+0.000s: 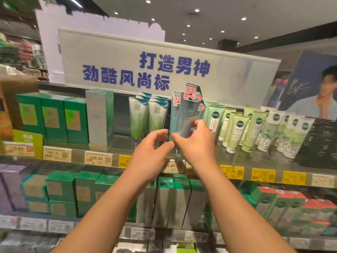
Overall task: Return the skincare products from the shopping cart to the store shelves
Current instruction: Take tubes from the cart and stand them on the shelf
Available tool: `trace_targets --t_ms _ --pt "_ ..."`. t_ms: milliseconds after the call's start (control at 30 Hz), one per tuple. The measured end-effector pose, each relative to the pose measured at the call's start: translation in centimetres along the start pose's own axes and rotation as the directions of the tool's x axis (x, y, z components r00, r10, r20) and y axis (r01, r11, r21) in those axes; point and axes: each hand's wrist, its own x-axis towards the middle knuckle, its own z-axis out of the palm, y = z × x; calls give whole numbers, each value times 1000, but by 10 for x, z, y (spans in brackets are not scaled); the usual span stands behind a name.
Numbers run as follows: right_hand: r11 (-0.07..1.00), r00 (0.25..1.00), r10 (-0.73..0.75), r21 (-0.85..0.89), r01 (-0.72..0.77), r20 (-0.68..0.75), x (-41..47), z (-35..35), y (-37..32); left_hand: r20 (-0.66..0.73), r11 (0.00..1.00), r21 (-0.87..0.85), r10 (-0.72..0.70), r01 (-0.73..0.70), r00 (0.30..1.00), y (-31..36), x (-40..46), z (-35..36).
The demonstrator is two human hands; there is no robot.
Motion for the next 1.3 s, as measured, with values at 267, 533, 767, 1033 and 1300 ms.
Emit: trace_targets --t_ms 267,533,767,1033,1300 --pt "987 995 56 -158 -43 82 20 32 8 -26 999 -30 -44 43 999 -14 16 -15" --pt "978 986 99 -195 -72 133 21 36 11 -14 998 -27 -48 48 999 -22 24 -21" --pt "945 976 117 -323 -53 184 20 39 14 20 999 -12 -45 45 999 -21 32 -21" --pt "924 967 161 -373 -78 195 33 45 10 28 999 -18 -47 48 998 -22 35 -24" --pt "922 969 170 -375 -92 181 36 50 8 22 999 -6 -54 54 998 -26 36 -33"
